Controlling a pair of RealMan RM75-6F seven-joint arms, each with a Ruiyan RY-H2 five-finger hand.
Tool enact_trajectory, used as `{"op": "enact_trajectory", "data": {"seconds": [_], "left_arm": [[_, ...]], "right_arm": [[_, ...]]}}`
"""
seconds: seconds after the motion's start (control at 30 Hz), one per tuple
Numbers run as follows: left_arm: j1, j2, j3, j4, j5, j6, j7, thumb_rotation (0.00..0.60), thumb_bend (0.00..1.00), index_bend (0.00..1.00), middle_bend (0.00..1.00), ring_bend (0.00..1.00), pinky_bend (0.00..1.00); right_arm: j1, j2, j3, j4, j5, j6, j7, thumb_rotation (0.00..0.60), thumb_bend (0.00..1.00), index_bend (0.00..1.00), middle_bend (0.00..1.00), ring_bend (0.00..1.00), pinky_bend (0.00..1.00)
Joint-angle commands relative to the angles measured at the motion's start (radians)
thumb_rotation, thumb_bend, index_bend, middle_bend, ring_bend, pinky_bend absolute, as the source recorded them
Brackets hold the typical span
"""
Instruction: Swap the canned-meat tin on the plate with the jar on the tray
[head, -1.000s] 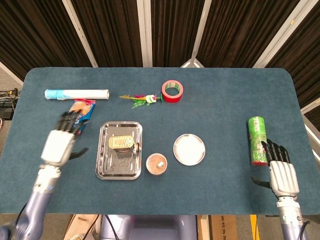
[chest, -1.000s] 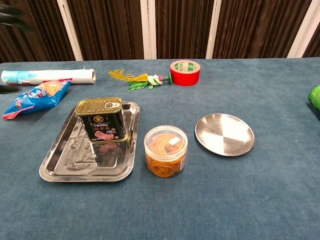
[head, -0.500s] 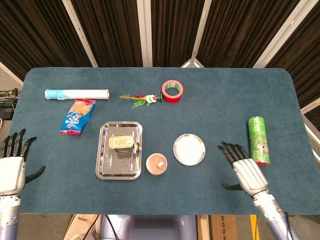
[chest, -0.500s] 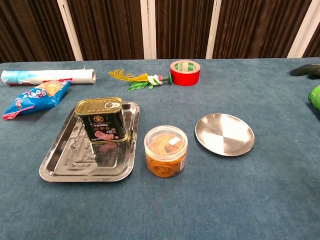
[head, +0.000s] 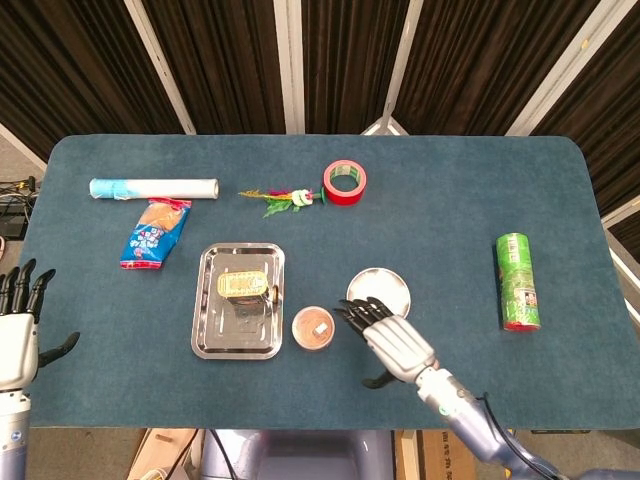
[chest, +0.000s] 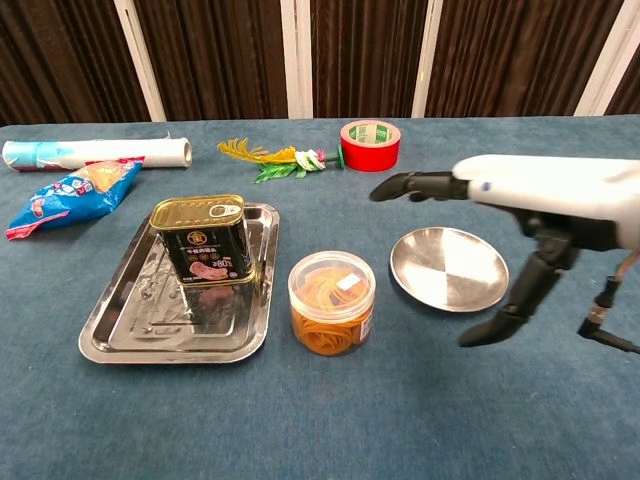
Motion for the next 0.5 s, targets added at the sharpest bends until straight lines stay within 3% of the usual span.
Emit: {"op": "enact_trajectory", "data": {"seconds": [0.03, 0.5], "left_arm": [[0.002, 0.003, -0.003, -0.003, -0.002, -0.008, -0.001, 0.600, 0.14, 0.13, 0.00, 0.00, 0.00], [-0.015, 0.018, -0.032, -0.005, -0.067, -0.118, -0.001, 0.600, 0.14, 0.13, 0.00, 0.00, 0.00]], "right_arm": [[0.078, -0.077, 0.023, 0.028, 0.122, -0.012, -0.067, 0.600, 0.00, 0.00, 0.00, 0.00, 0.00], [0.215, -0.226, 0.046, 0.167, 0.301, 0.029, -0.120, 0.600, 0.00, 0.00, 0.00, 0.00, 0.00]]}}
